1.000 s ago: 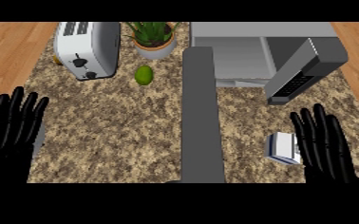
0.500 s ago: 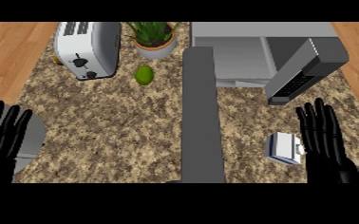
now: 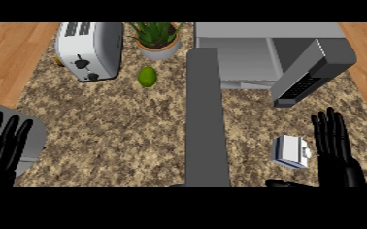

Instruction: Pick up the milk, place it into the microwave and close the microwave

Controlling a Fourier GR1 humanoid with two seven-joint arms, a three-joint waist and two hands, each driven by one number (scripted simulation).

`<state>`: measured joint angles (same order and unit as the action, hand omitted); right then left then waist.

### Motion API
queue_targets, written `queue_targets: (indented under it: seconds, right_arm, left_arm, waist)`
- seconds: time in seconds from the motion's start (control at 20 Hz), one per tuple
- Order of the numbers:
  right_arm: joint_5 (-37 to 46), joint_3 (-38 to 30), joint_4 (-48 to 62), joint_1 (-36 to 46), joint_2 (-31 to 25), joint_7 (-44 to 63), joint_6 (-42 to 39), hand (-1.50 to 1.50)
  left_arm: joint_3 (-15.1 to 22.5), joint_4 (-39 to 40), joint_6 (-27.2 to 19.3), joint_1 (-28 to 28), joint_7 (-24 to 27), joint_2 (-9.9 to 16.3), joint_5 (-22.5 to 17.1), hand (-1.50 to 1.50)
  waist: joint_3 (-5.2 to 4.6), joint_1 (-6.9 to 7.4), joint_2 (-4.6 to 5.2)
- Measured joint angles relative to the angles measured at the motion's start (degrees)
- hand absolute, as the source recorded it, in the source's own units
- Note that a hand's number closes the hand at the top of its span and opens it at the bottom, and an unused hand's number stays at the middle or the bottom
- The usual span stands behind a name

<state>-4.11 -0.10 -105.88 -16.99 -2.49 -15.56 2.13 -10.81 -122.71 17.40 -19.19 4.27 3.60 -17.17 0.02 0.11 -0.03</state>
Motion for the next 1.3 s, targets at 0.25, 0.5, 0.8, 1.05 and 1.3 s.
queue_targets:
  seconds: [0.25,0.5,0.8,1.05,1.3]
  right_arm:
    - [-1.0,-3.6,6.4,-0.9,-1.0,-5.9,-2.0,-1.50]
    - [-1.7,-6.0,12.8,-0.6,-1.9,-10.5,-4.5,-1.50]
    - [-0.6,-7.5,21.0,0.4,-2.5,-17.6,-6.8,-1.50]
    - [0.3,-9.2,27.7,3.9,-4.3,-22.0,-8.3,-1.50]
    - [0.7,-10.9,35.8,9.6,-4.9,-24.6,-8.2,-1.50]
  left_arm:
    - [-1.3,0.8,2.6,-2.1,2.2,-0.5,-0.4,-1.50]
    - [-1.7,0.4,2.9,-1.7,1.3,-1.0,-0.4,-1.50]
    - [-2.4,-0.6,3.2,-1.4,-0.4,-1.5,-1.1,-1.50]
    - [-2.3,-1.6,4.0,-2.2,-0.8,-2.1,-0.9,-1.50]
    - [-2.6,-0.9,5.5,-3.0,0.6,-2.8,-0.4,-1.50]
  waist:
    - [-0.02,0.02,-0.02]
    - [-0.01,-0.01,0.00]
    - [-0.01,0.00,0.00]
    - [-0.01,0.06,0.01]
    - [-0.01,0.15,0.02]
